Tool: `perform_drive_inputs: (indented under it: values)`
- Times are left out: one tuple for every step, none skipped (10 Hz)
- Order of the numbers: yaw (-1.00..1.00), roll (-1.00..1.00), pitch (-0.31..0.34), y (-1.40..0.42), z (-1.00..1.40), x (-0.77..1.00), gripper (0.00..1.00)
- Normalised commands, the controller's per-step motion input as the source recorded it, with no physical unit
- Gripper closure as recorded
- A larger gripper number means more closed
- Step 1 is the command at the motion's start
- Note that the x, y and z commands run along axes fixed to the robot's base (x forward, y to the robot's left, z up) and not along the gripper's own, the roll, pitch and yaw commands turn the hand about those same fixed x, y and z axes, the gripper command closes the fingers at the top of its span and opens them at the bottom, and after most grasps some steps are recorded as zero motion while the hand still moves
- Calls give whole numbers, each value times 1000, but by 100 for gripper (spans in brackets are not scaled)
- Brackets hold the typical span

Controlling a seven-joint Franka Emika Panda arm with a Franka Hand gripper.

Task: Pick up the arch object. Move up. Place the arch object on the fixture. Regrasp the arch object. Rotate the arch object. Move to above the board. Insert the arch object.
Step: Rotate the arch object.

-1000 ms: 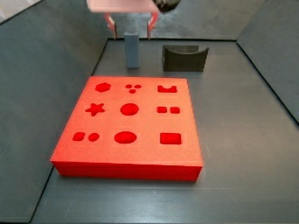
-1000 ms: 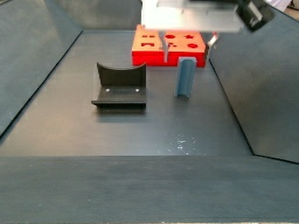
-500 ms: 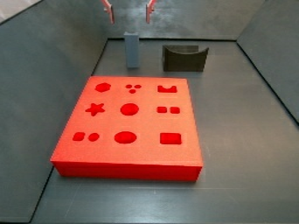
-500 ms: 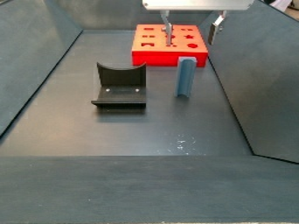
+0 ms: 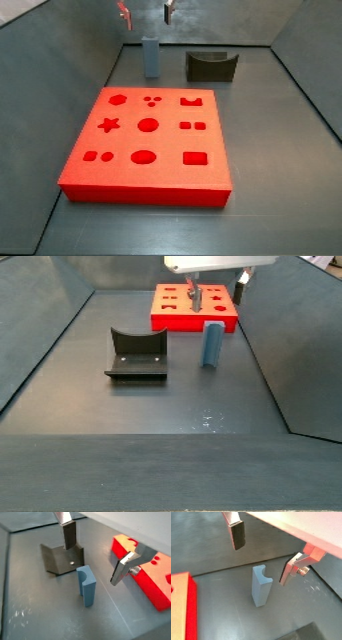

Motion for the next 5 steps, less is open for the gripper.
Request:
perform_drive_inputs:
  values:
    - [1000, -11, 4, -3, -32, 38, 0]
    - [1000, -11, 4, -3, -32, 38, 0]
    - [1000, -11, 4, -2, -31, 38, 0]
    - [1000, -11, 4, -2, -31, 38, 0]
    - [1000, -12, 4, -2, -31, 38, 0]
